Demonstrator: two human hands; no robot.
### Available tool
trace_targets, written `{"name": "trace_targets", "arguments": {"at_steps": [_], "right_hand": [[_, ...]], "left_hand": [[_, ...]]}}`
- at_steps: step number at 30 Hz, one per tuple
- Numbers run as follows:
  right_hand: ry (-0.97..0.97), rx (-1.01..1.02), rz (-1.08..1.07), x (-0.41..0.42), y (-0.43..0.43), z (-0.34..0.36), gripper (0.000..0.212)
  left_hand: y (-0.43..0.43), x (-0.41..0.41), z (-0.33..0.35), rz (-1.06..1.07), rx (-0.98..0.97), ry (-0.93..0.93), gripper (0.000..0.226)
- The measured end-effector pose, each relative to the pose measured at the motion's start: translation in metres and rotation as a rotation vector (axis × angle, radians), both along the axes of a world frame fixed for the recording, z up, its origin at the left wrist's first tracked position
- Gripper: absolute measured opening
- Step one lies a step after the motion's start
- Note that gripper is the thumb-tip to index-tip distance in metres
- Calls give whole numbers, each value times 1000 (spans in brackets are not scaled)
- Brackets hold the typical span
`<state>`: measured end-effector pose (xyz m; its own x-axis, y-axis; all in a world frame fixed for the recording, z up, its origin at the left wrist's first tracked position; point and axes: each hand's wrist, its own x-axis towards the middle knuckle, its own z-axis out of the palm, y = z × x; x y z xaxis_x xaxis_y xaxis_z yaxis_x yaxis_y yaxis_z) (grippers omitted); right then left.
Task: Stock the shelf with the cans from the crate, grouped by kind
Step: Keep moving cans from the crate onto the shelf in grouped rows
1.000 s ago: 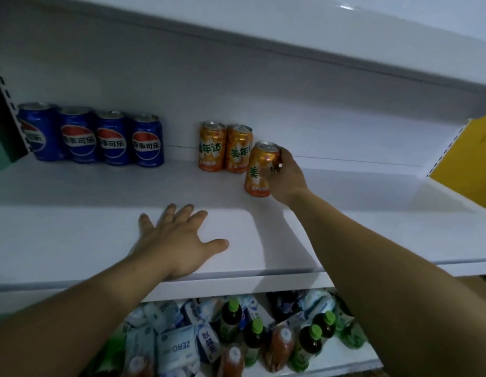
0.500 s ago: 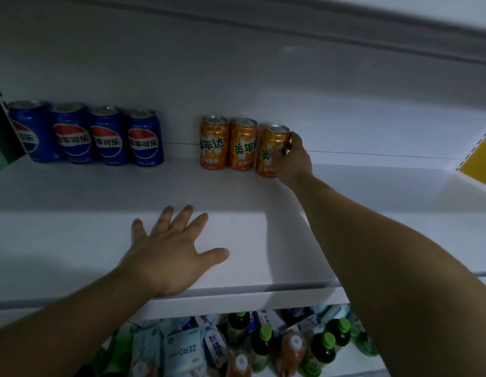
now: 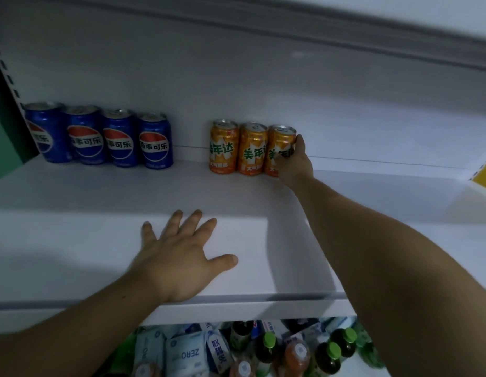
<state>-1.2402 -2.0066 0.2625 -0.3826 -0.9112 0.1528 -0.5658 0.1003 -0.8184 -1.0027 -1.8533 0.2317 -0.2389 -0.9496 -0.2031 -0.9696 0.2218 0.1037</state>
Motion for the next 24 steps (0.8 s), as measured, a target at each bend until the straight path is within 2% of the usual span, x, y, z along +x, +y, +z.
{"name": "trace_targets", "arguments": {"at_steps": [2,5,9,12,17,21,24], "right_hand": [[33,76,3,0,9,8,79],[230,151,64,-8,38,21,78],[483,323,73,-40,109,35,76],[553,376,37,-67,173,48,71],[551,433,-141,-124,286,54,71],[492,516,-327,-168,385,45,70],[464,592,-483,-197,463,25,69]], "left_hand": [[-2,1,1,7,-7,23,87],[-8,0,4,17,7,37,88],[-9,5,9,23,68,6,89],[-8,-3,24,26,117,27,92],[35,-114,46,-332,83,178,96],[120,-218,43,-689,59,261,84],[190,-274,26,-901,149,256,78]]}}
